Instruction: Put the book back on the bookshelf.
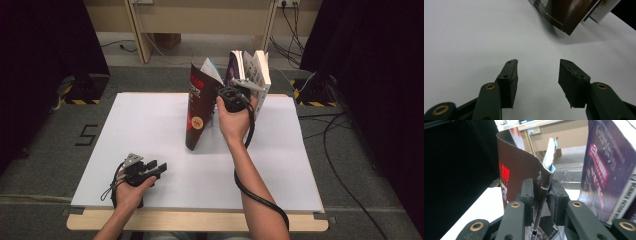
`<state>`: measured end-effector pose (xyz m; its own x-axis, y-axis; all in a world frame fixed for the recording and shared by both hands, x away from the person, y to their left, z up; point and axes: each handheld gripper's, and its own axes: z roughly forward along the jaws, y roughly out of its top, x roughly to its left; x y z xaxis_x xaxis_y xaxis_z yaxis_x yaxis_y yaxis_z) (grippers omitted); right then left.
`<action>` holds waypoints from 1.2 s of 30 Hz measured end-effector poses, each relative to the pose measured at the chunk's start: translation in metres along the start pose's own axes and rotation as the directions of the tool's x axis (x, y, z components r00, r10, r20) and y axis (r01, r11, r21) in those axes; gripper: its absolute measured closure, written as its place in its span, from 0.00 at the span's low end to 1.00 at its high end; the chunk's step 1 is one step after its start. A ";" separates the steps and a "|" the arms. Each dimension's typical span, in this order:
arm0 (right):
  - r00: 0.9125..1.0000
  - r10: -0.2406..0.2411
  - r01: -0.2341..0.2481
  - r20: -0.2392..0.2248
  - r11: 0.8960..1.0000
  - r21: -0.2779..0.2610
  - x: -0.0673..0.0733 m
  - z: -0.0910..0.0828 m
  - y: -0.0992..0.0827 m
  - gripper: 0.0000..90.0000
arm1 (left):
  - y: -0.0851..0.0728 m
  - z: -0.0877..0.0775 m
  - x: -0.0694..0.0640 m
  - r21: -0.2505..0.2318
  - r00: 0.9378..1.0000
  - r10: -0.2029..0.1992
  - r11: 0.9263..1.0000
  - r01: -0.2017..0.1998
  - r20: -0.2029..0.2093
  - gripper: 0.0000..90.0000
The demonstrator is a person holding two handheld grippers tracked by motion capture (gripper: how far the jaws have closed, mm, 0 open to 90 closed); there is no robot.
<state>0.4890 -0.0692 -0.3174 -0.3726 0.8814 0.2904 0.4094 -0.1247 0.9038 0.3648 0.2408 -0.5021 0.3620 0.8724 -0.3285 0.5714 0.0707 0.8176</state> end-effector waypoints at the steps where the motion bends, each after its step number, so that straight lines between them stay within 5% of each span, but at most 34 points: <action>1: 1.000 0.004 -0.004 -0.007 1.000 0.001 0.000 0.000 0.000 0.84 | 0.000 0.000 0.000 -0.001 1.000 -0.003 1.000 0.003 -0.001 0.55; 7: 0.997 0.056 -0.055 -0.057 0.998 0.012 -0.004 0.000 0.004 0.73 | 0.000 -0.001 0.002 -0.002 1.000 -0.008 1.000 0.008 -0.003 0.55; 20: 0.997 0.067 -0.065 -0.041 0.996 0.065 -0.004 0.024 0.014 0.63 | 0.000 -0.001 0.002 -0.002 1.000 -0.012 1.000 0.012 0.000 0.55; 23: 0.998 0.059 -0.055 -0.034 0.994 0.096 -0.003 0.033 0.014 0.67 | 0.000 -0.001 0.002 -0.002 1.000 -0.011 1.000 0.011 0.000 0.55; 27: 0.996 0.086 -0.081 -0.027 0.985 0.152 -0.006 0.041 0.017 0.92 | 0.001 -0.001 0.002 -0.001 1.000 -0.010 1.000 0.010 0.001 0.55; 29: 0.995 0.097 -0.091 -0.033 0.983 0.162 -0.005 0.041 0.019 0.96 | 0.001 -0.001 0.003 -0.001 1.000 -0.011 1.000 0.011 0.001 0.55; 33: 0.999 -0.010 0.015 -0.035 0.991 0.135 0.010 0.031 0.027 0.97 | 0.001 -0.002 0.004 -0.003 1.000 -0.012 1.000 0.012 -0.002 0.55; 36: 0.992 -0.125 0.127 -0.024 0.988 0.087 0.028 0.018 0.037 0.97 | 0.001 -0.002 0.004 -0.004 1.000 -0.009 1.000 0.009 -0.002 0.55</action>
<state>0.5087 -0.0408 -0.2815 -0.4410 0.8788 0.1823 0.4297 0.0284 0.9025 0.3651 0.2453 -0.5015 0.3550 0.8729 -0.3346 0.5714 0.0806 0.8167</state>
